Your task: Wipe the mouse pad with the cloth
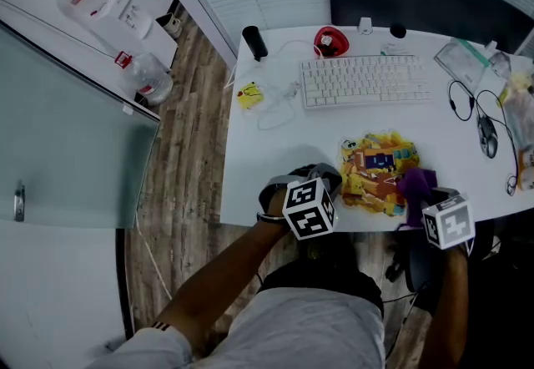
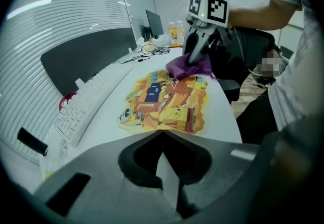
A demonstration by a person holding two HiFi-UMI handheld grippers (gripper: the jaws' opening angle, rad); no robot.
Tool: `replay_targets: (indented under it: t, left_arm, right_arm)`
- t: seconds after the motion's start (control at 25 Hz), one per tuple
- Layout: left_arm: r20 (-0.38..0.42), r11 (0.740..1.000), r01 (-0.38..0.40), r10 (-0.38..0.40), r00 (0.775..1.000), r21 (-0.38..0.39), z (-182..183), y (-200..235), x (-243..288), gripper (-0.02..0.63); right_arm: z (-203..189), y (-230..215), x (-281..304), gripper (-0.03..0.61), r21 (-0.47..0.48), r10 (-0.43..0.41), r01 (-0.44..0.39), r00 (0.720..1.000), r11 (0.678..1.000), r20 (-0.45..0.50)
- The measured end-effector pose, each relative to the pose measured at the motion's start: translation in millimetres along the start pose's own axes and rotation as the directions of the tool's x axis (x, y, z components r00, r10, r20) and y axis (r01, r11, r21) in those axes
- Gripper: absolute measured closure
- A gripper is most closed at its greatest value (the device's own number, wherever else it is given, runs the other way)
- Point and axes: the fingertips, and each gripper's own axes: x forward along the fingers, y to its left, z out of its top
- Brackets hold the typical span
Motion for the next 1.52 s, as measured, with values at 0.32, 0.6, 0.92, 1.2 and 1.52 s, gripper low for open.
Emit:
replay_targets:
  t: [0.32,0.6,0.92,1.2,1.52]
  left_arm:
    - [-0.023,1.0,-0.013,0.013,1.0,-0.011,0,0,0,0.598]
    - [0.194,0.98,-0.085,0.121,0.973,-0.182,36,8,-38,0.598]
    - [0.565,0.92,-0.096,0.313,0.764,-0.38,117,13,-140,0.598]
    - [0.72,0.889,-0.098,0.423,0.551,-0.447,167,-10,-219,0.598]
    - [0.759,0.876,-0.173,0.478,0.442,-0.451,196,-53,-263,0.598]
  right_arm:
    - [-12,-18,-10,0.512,0.075,0.01,-0.014,0.999,0.997,0.053]
    - [32,6,-63,0.512,0.12,0.077,-0.129,0.927,0.984,0.366]
    - [77,24,-142,0.512,0.035,0.124,-0.195,0.746,0.98,0.655]
    - [90,35,-211,0.512,-0.064,0.177,-0.229,0.518,0.971,0.837]
    - [70,53,-272,0.512,-0.202,0.26,-0.219,0.282,0.955,0.924]
